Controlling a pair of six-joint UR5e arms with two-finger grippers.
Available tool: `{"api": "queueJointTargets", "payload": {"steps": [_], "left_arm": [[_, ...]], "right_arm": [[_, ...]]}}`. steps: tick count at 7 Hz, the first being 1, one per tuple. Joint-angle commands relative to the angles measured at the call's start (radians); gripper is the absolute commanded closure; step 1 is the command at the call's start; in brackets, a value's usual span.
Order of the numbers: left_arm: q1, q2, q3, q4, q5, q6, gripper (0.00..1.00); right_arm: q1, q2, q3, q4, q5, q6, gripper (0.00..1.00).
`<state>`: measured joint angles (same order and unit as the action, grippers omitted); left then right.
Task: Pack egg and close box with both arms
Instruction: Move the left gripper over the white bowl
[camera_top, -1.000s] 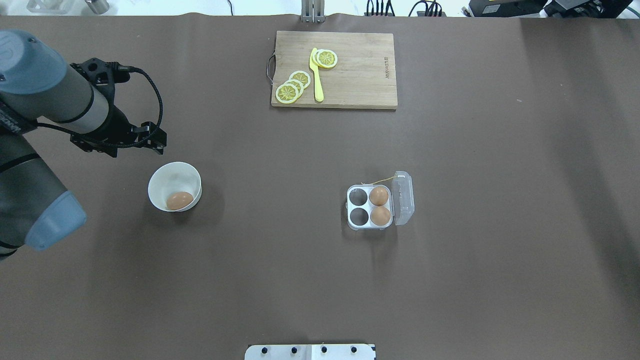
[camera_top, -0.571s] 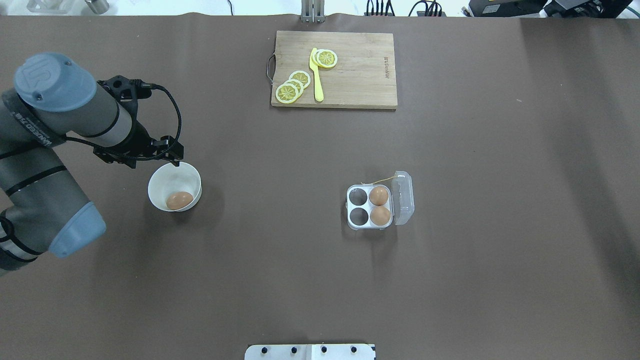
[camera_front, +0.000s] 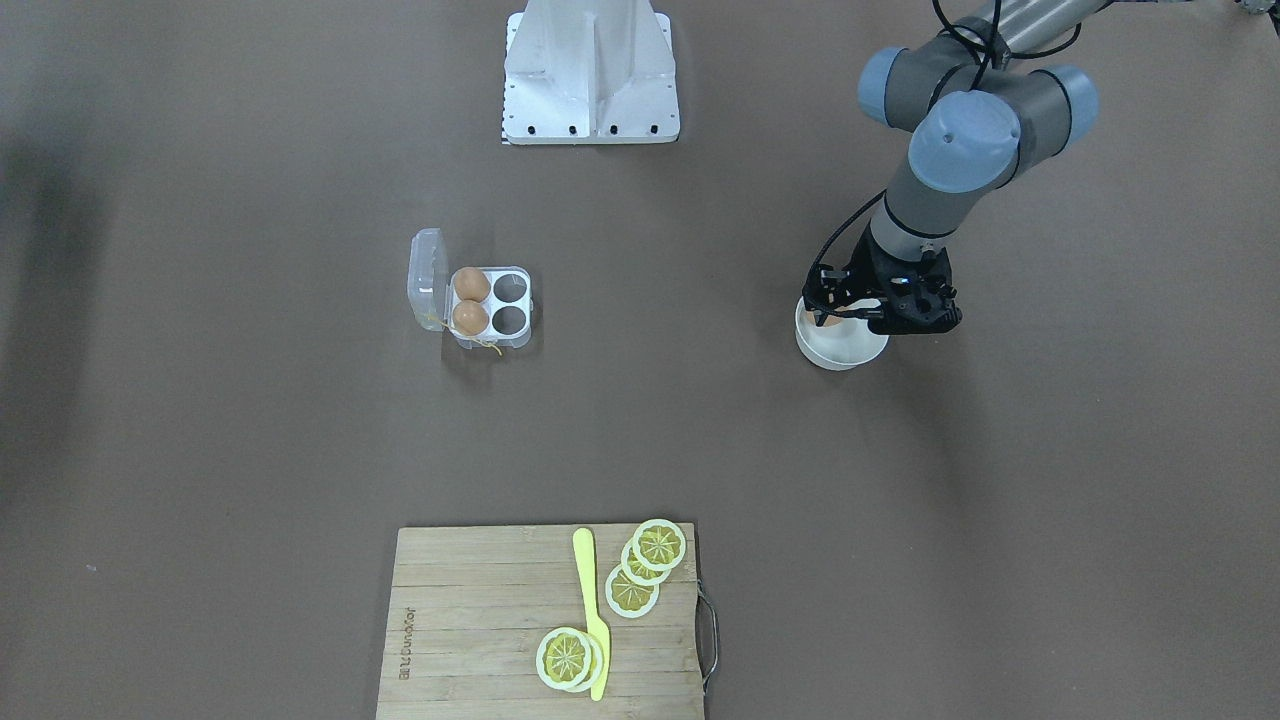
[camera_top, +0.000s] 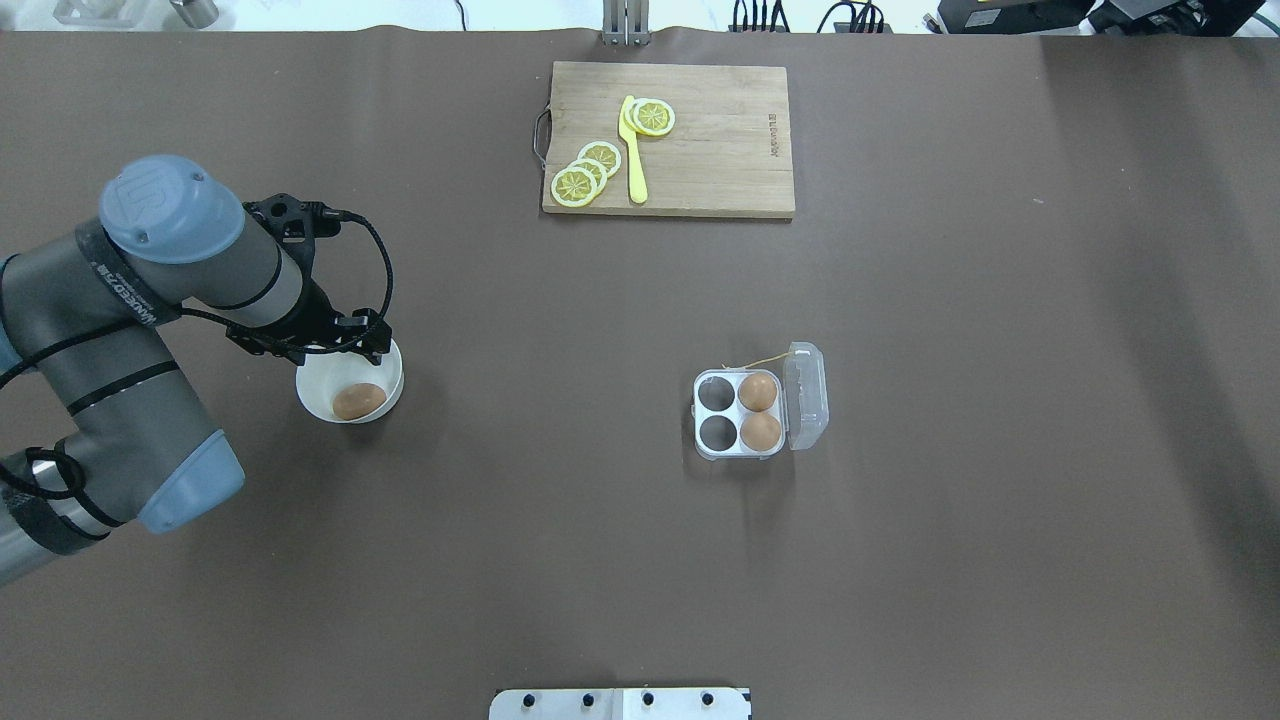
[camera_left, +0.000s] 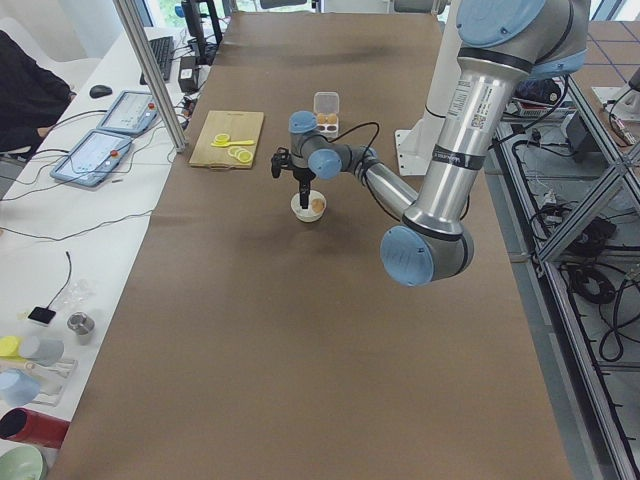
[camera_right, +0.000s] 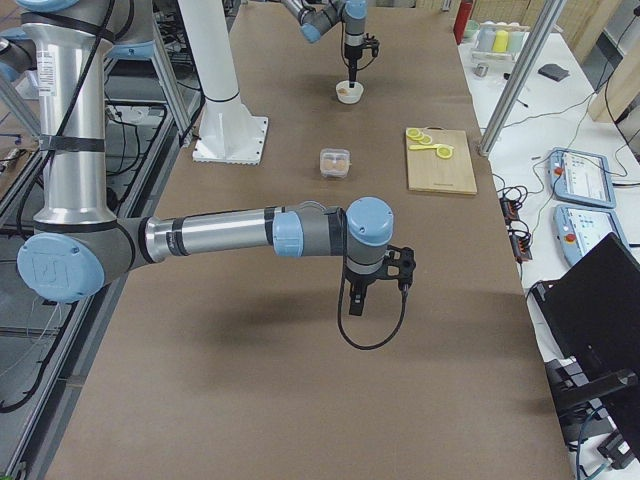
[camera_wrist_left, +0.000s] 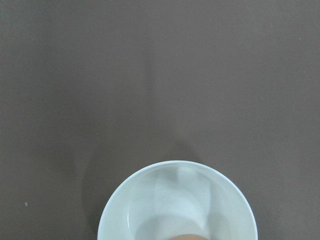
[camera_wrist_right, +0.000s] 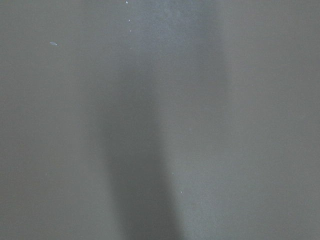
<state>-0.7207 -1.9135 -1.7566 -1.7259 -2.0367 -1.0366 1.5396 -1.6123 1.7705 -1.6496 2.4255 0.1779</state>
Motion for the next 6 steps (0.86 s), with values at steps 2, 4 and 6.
{"api": "queueJointTargets", "payload": {"steps": [2,4,6], "left_arm": [[0.003,-0.001,0.032,-0.032,0.000,-0.003,0.10],[0.023,-0.007,0.061,-0.061,-0.002,-0.058,0.09],[0.026,-0.009,0.097,-0.133,-0.003,-0.120,0.09]], "right_arm": [[0.001,0.000,0.000,0.001,0.001,0.000,0.00],[0.001,-0.001,0.003,0.001,0.003,0.000,0.00],[0.001,0.000,0.001,0.002,0.006,0.000,0.00]]}}
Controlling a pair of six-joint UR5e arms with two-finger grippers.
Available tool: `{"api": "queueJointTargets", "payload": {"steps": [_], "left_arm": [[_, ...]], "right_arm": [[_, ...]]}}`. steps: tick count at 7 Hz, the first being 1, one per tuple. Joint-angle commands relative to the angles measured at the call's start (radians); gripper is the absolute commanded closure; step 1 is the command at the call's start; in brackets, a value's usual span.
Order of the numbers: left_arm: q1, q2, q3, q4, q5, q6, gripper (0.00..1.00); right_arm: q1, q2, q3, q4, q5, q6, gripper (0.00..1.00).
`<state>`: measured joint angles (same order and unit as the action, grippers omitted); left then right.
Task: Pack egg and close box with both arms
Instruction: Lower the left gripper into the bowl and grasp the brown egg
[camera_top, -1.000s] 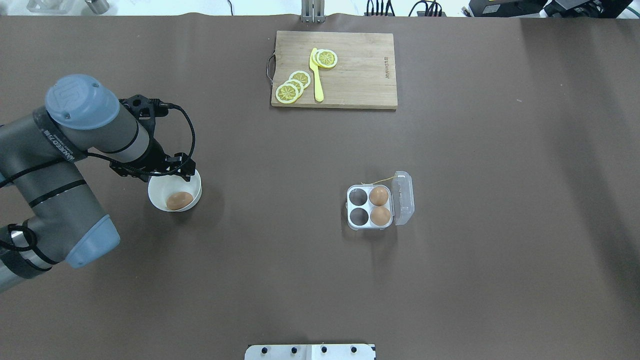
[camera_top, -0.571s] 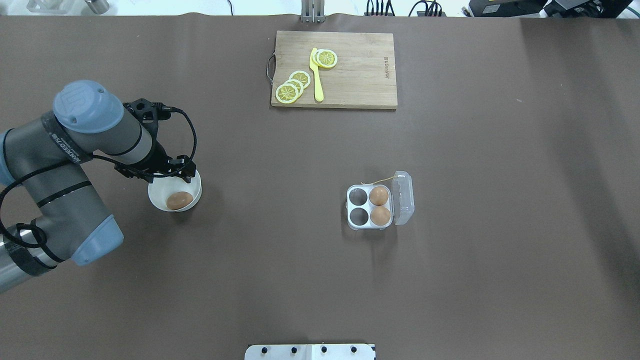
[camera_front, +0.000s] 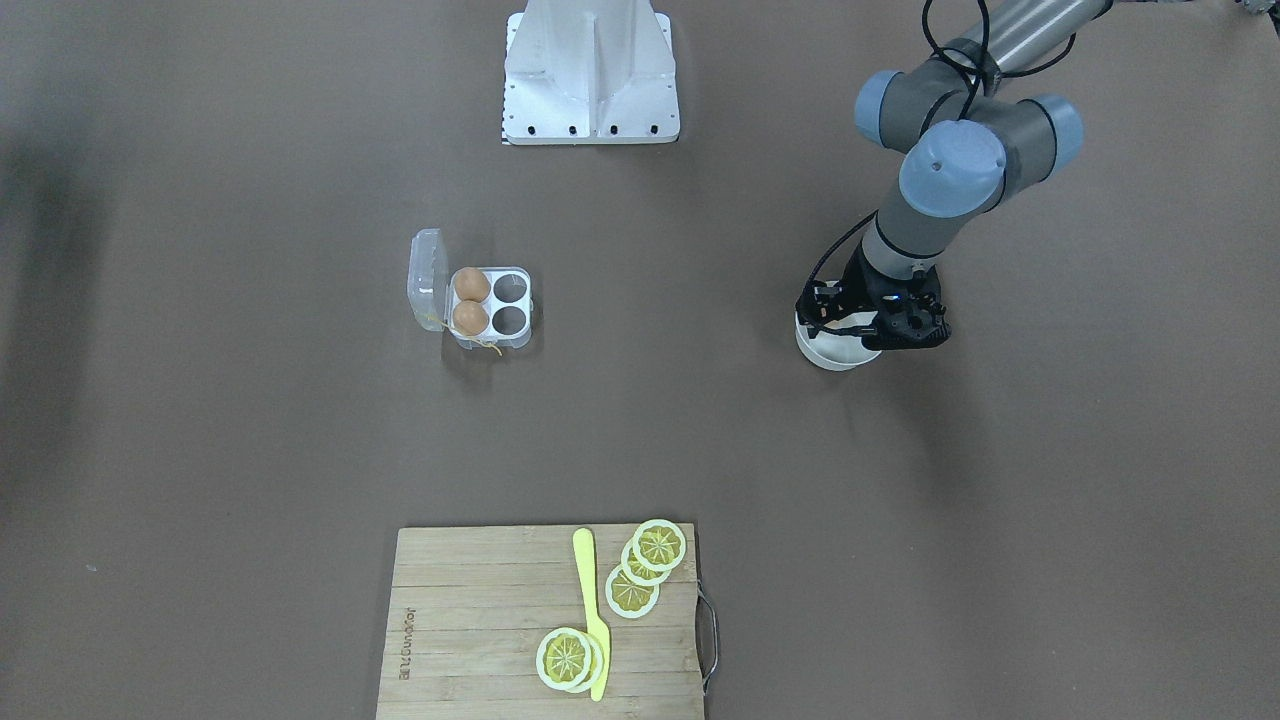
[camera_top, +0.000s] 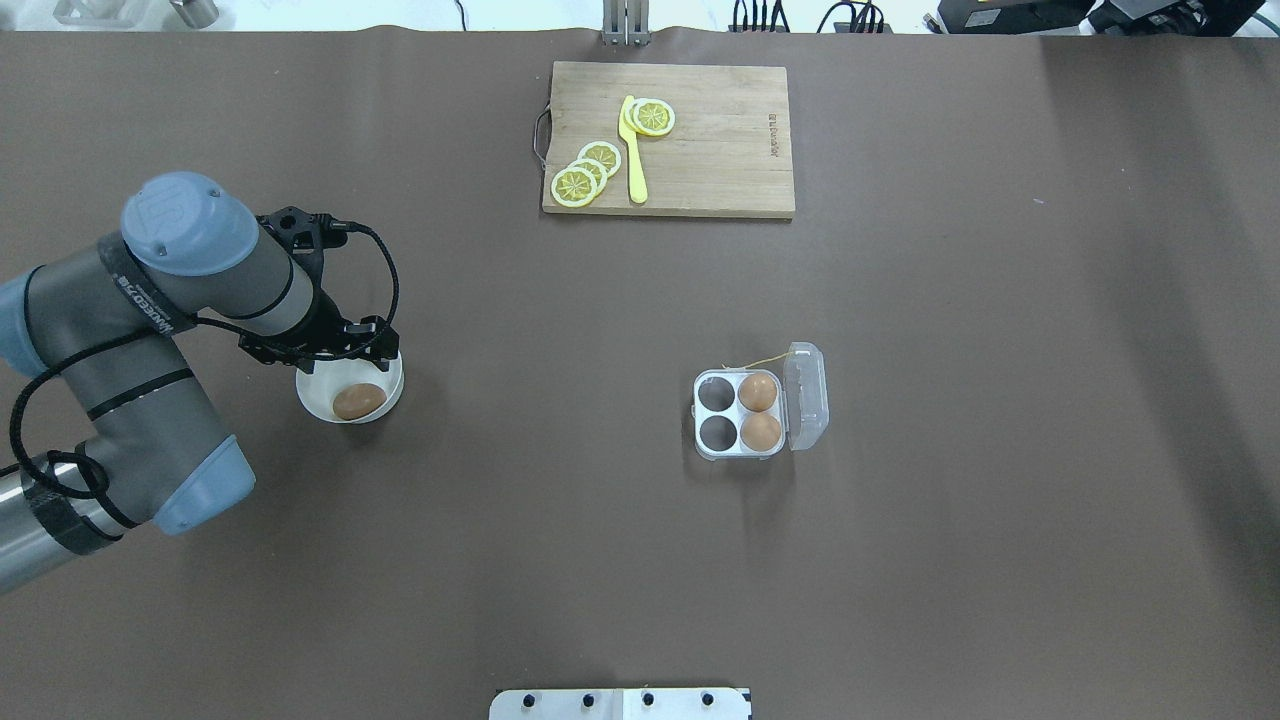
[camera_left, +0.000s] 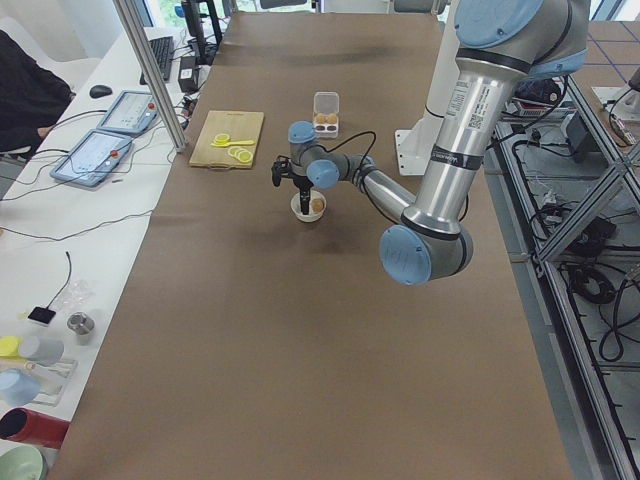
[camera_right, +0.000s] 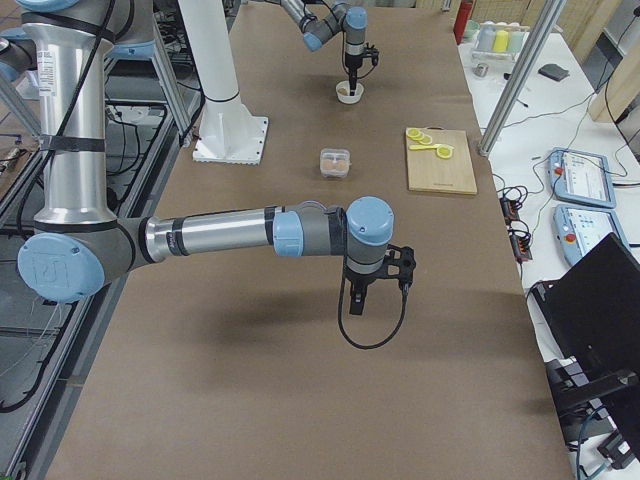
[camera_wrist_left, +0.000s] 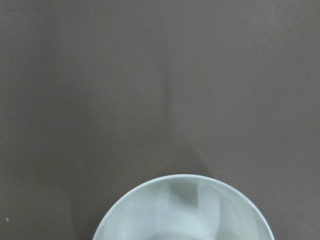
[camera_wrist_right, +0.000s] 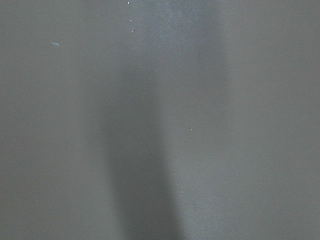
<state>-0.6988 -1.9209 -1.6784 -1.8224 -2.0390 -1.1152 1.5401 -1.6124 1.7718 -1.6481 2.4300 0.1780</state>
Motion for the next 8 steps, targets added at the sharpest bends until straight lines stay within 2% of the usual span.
{"api": "queueJointTargets", "payload": {"steps": [1,8], "left_arm": [[0.004,-0.003,0.016,-0.037,-0.004,-0.073,0.09],[0.033,0.006,-0.001,-0.026,-0.009,-0.149,0.09]], "right_arm": [[0.000,0.000,0.002,0.001,0.003,0.000,0.00],[0.000,-0.001,0.005,0.001,0.001,0.000,0.00]]}}
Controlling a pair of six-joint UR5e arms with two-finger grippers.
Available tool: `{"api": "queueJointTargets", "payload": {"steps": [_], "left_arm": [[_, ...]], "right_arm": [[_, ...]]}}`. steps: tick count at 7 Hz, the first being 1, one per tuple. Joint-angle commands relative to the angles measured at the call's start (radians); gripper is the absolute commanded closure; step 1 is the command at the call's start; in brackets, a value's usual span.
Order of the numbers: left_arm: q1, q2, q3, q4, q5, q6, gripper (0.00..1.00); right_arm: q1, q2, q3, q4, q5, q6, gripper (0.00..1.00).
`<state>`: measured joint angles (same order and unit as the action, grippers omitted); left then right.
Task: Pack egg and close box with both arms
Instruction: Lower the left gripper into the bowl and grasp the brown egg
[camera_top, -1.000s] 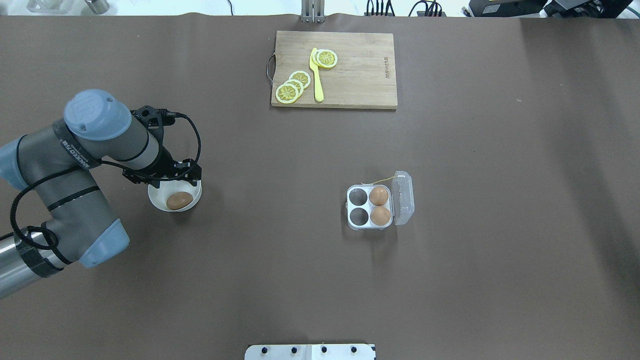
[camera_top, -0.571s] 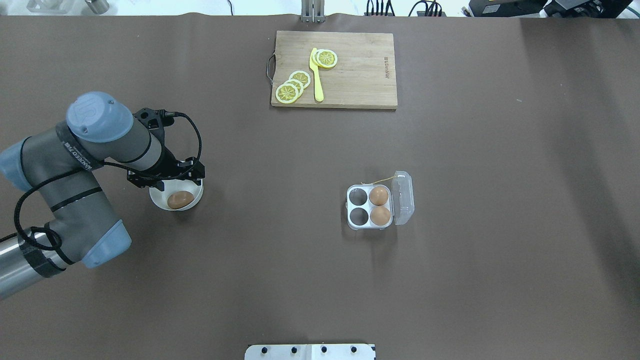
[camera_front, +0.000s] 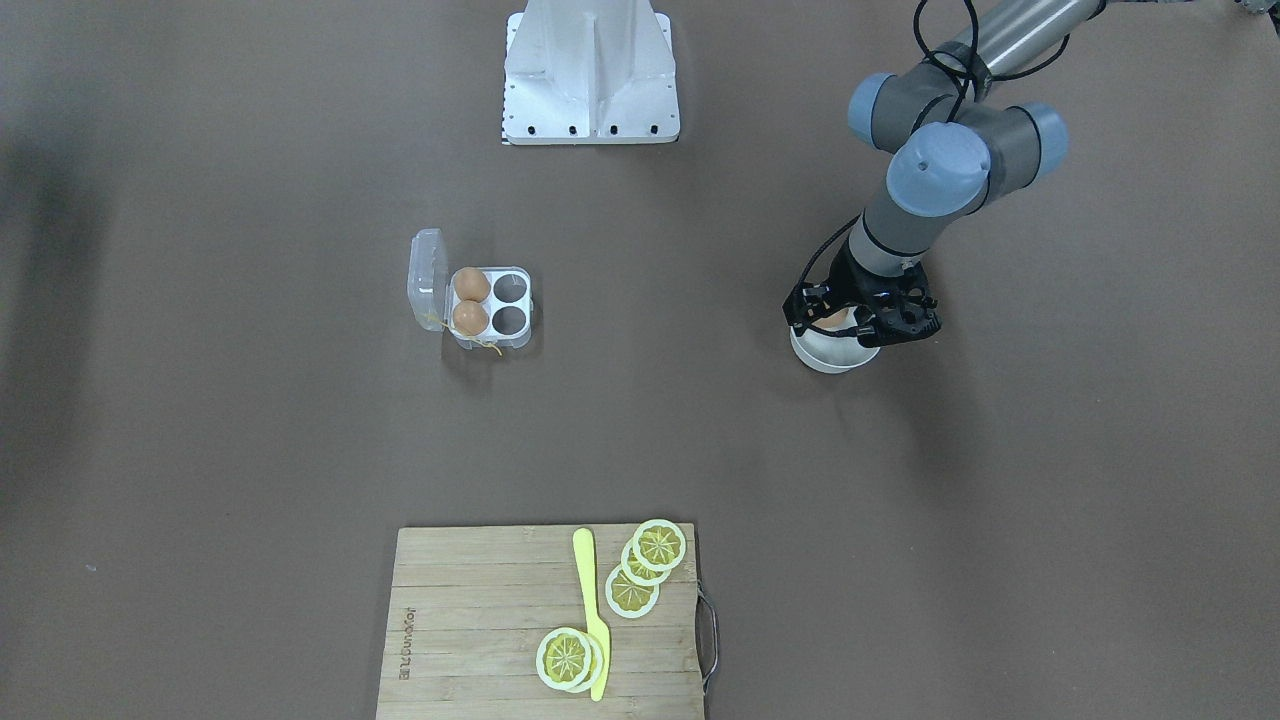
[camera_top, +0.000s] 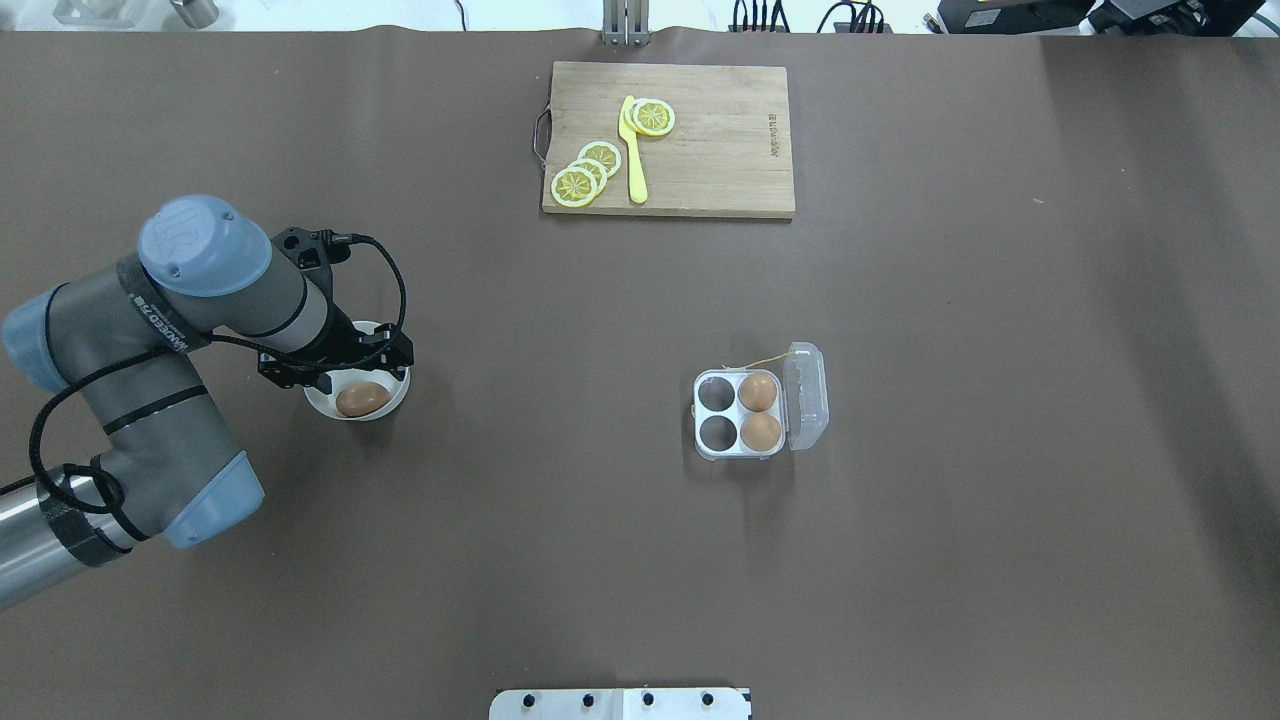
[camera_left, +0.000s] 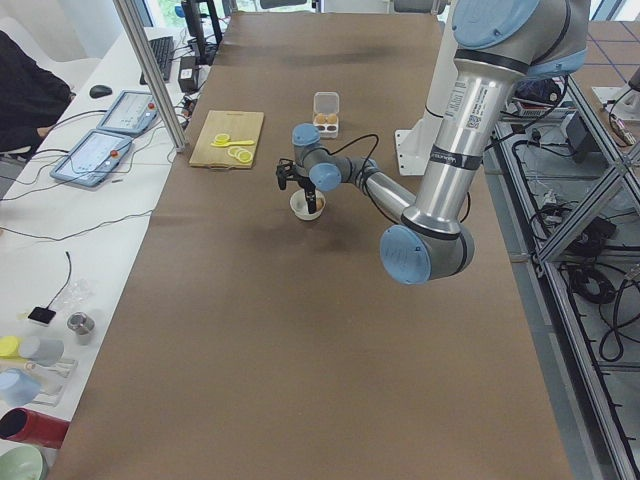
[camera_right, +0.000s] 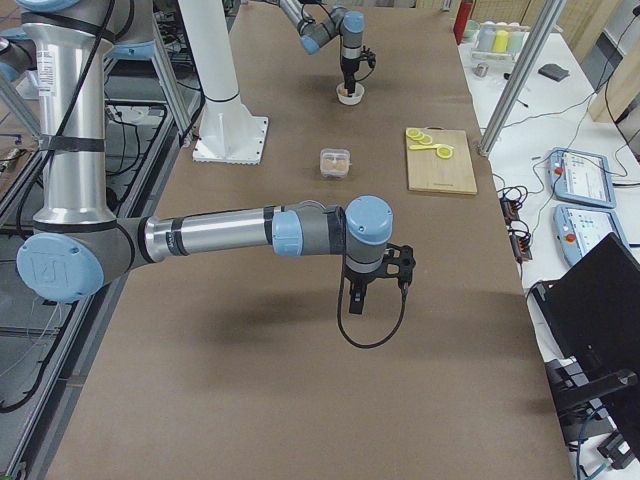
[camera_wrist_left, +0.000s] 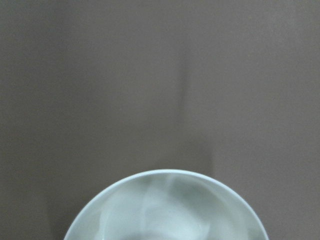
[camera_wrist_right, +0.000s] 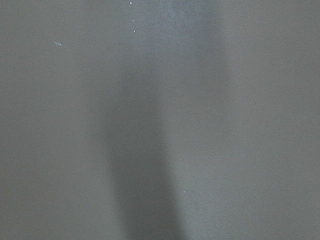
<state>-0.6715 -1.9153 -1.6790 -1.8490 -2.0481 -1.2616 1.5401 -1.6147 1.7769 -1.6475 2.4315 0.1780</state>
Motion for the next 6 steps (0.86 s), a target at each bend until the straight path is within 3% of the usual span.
{"api": "queueJointTargets", "payload": {"steps": [1,6], "left_arm": [[0.009,0.002,-0.002,0.001,0.000,-0.002,0.09],[0.012,0.006,-0.011,0.001,0.000,-0.002,0.14]], "right_arm": [[0.000,0.003,-0.005,0.002,-0.002,-0.002,0.00],[-0.001,0.009,-0.004,0.000,-0.005,-0.002,0.00]]}}
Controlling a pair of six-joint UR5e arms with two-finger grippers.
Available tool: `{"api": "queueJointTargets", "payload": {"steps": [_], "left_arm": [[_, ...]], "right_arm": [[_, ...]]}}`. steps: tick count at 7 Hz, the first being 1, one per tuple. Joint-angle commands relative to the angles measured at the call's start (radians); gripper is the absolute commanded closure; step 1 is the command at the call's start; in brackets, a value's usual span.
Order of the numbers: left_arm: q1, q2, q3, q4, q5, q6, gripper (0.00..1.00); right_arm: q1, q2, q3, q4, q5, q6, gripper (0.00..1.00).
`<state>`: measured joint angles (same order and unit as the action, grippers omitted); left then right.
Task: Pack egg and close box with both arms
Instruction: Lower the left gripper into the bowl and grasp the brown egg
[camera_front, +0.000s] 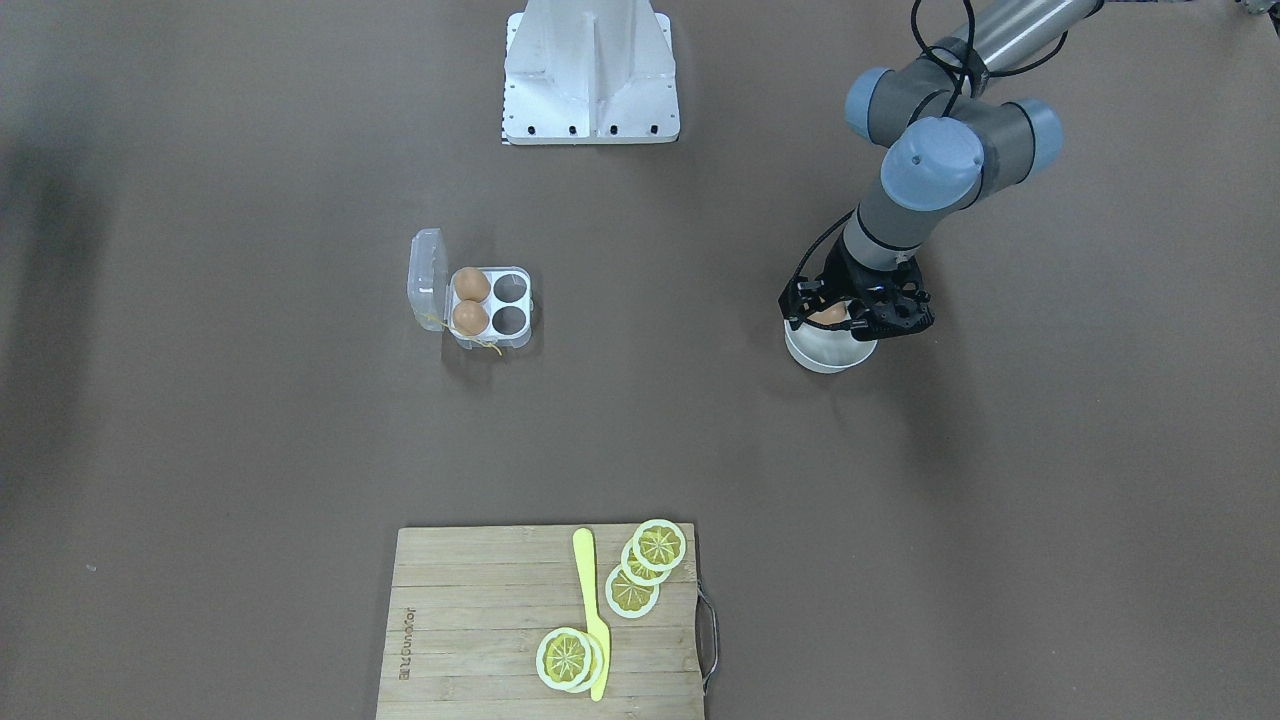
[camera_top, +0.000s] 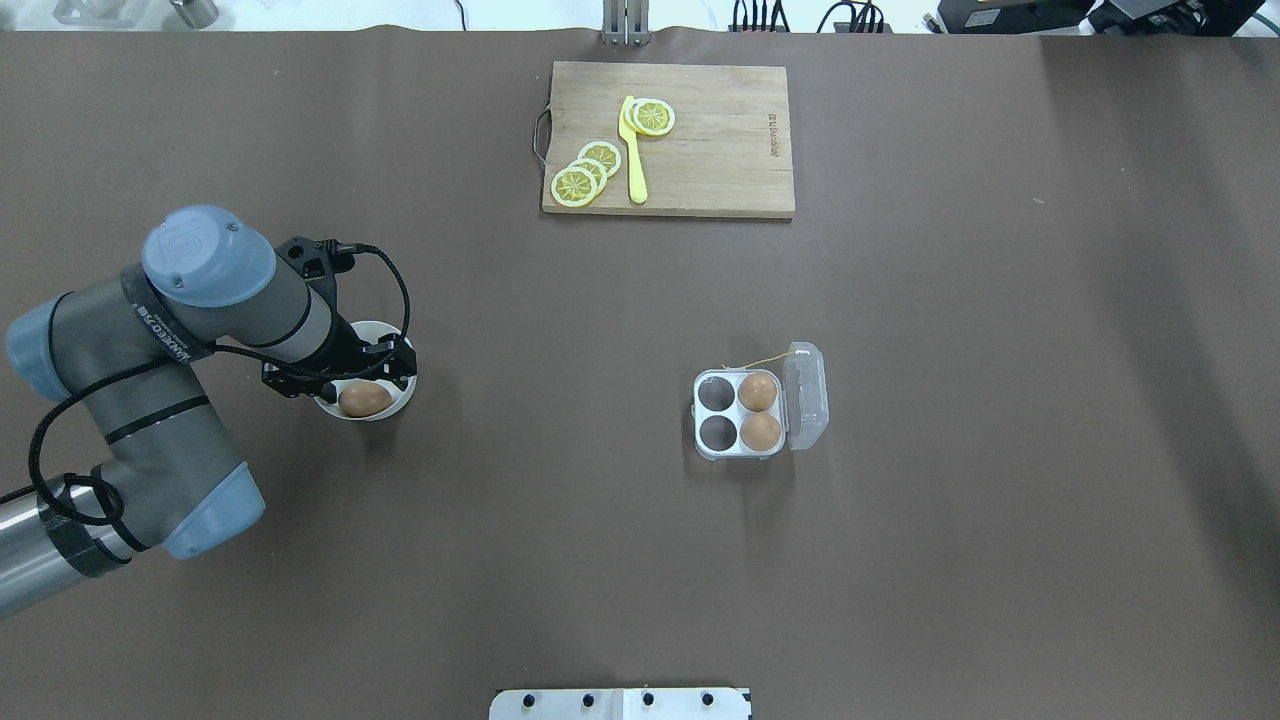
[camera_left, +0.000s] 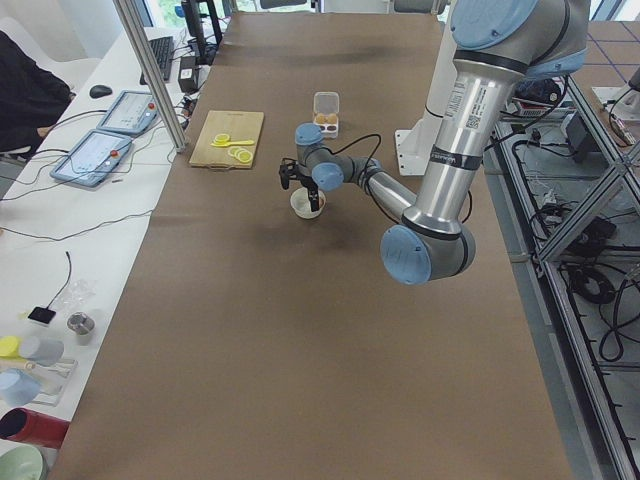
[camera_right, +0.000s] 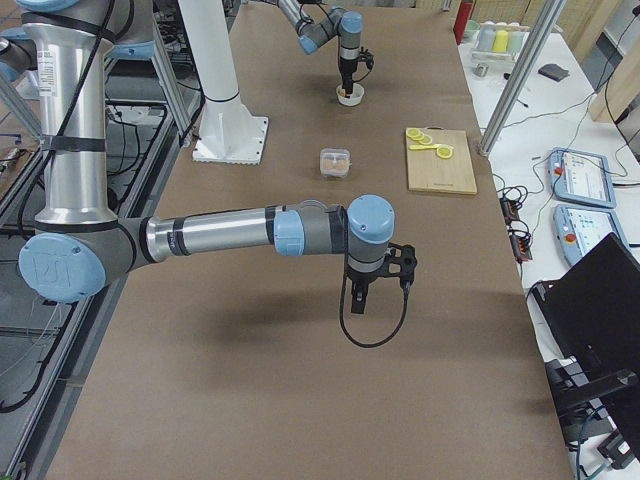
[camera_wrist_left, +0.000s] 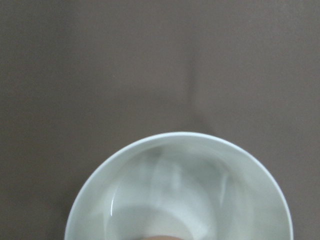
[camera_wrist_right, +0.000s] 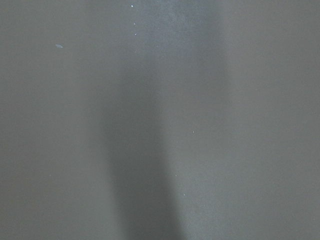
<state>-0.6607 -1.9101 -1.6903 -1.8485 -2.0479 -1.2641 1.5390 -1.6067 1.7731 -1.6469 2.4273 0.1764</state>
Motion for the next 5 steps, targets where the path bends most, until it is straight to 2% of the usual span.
{"api": "queueJointTargets", "payload": {"steps": [1,4,5], "left_arm": [[0.001,0.002,0.000,0.000,0.000,0.000,0.16],[0.007,0.022,-0.002,-0.005,0.002,0.006,0.16],[0.007,0.022,-0.006,-0.005,0.002,0.005,0.23]], "right_arm": [[0.000,0.007,0.000,-0.001,-0.001,0.000,0.00],[0.000,0.008,0.000,-0.002,0.001,0.000,0.00],[0.000,0.008,0.000,-0.002,0.001,0.000,0.00]]}}
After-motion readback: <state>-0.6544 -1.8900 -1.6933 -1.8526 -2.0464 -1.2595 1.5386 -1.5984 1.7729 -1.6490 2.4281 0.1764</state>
